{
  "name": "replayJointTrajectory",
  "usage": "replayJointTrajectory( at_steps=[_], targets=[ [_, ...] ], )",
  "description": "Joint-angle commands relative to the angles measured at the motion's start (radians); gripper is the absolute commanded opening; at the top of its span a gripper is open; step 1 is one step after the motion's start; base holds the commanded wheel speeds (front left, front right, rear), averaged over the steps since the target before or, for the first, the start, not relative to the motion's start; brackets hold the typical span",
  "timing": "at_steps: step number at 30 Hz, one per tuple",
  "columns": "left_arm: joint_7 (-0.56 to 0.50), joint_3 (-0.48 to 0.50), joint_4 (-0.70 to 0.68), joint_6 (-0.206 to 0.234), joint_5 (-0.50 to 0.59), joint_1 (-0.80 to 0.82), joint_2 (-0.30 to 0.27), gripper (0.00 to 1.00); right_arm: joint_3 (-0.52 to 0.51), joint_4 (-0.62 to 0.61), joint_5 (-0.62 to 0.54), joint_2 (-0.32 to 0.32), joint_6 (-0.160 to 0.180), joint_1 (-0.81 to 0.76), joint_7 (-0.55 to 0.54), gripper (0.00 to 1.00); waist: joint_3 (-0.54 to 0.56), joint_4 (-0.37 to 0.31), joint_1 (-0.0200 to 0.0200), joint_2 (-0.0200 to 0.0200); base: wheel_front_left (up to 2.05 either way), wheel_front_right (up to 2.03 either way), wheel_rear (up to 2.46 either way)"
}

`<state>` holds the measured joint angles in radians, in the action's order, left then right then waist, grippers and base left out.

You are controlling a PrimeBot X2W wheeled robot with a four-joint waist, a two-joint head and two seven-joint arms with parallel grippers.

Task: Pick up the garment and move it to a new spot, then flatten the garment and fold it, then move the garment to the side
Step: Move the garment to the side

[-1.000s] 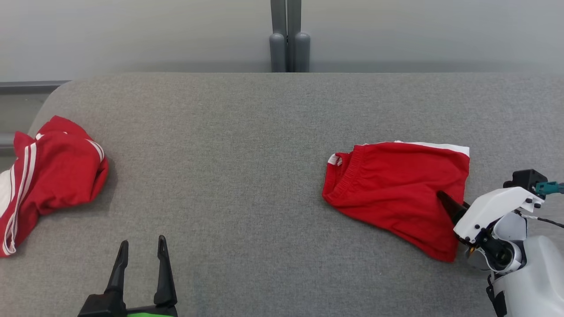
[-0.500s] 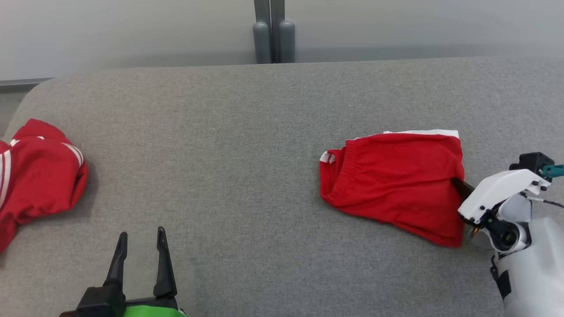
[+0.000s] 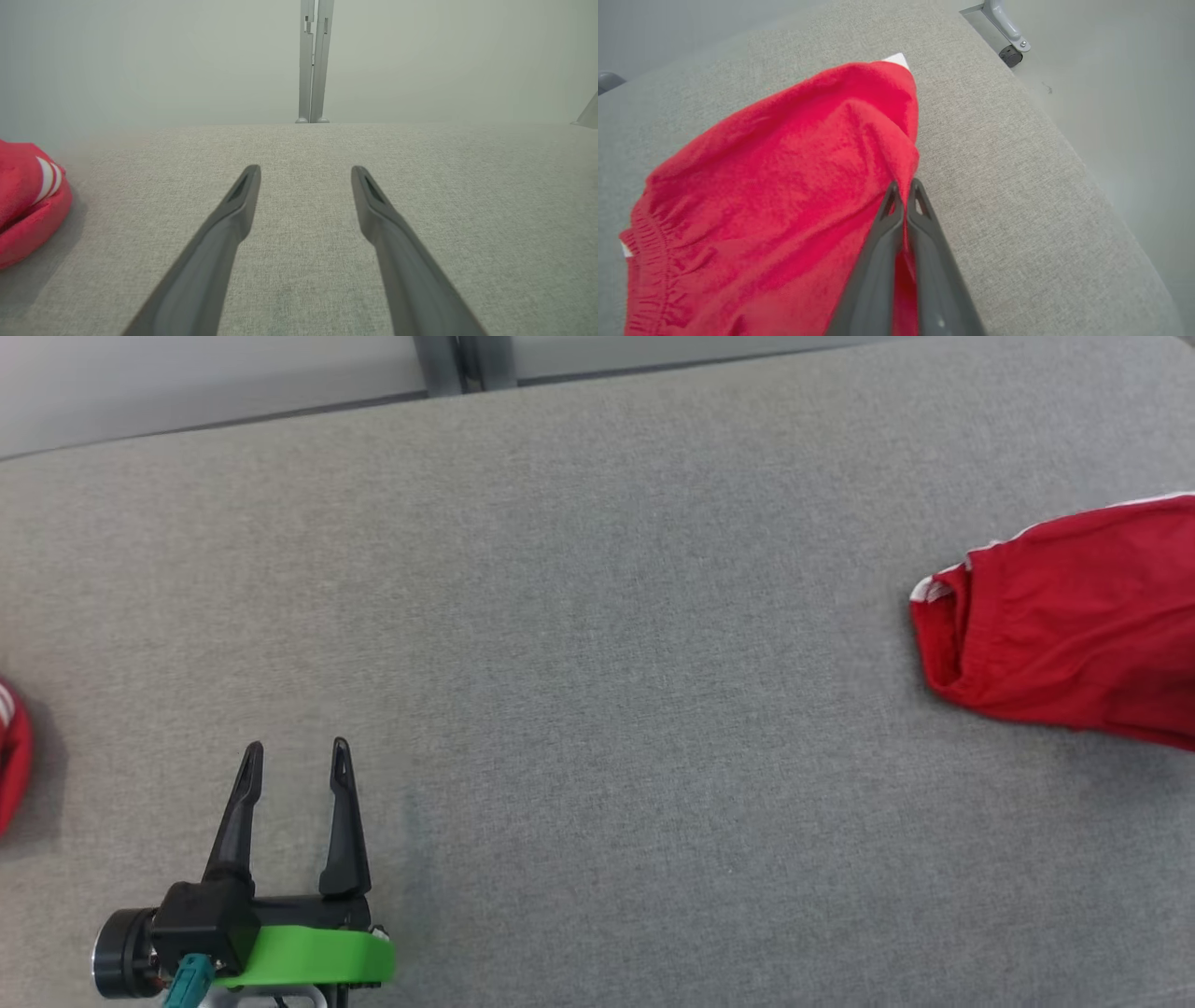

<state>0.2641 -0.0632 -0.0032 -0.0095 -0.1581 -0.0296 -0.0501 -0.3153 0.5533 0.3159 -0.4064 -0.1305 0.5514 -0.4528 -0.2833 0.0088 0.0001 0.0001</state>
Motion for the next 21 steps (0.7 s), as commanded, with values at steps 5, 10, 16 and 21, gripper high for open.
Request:
replayJointTrajectory(
  at_steps=[5, 10, 16, 21],
  targets=[
    [0.000, 0.006, -0.012, -0.025, 0.044, 0.039, -0.016, 1.00, -0.059, 0.022, -0.130, -0.032, 0.000, 0.054, 0.064, 0.00, -0.136, -0.102, -0.0001, -0.0001, 0.00, 0.00, 0.00],
    [0.000, 0.016, -0.007, -0.031, 0.059, 0.037, -0.020, 1.00, -0.091, 0.062, -0.251, -0.069, 0.000, 0.092, 0.143, 0.00, -0.140, -0.075, -0.0001, -0.0001, 0.00, 0.00, 0.00],
    [0.000, 0.032, -0.013, -0.025, 0.048, 0.019, -0.014, 1.00, -0.109, 0.100, -0.381, -0.117, 0.000, 0.134, 0.205, 0.97, -0.146, -0.042, -0.0001, -0.0001, 0.00, 0.00, 0.00],
    [0.000, 0.030, -0.009, -0.022, 0.036, 0.022, -0.008, 1.00, -0.155, 0.070, -0.511, -0.094, 0.000, 0.145, 0.279, 1.00, -0.136, -0.035, -0.0001, -0.0001, 0.00, 0.00, 0.00]
  ],
)
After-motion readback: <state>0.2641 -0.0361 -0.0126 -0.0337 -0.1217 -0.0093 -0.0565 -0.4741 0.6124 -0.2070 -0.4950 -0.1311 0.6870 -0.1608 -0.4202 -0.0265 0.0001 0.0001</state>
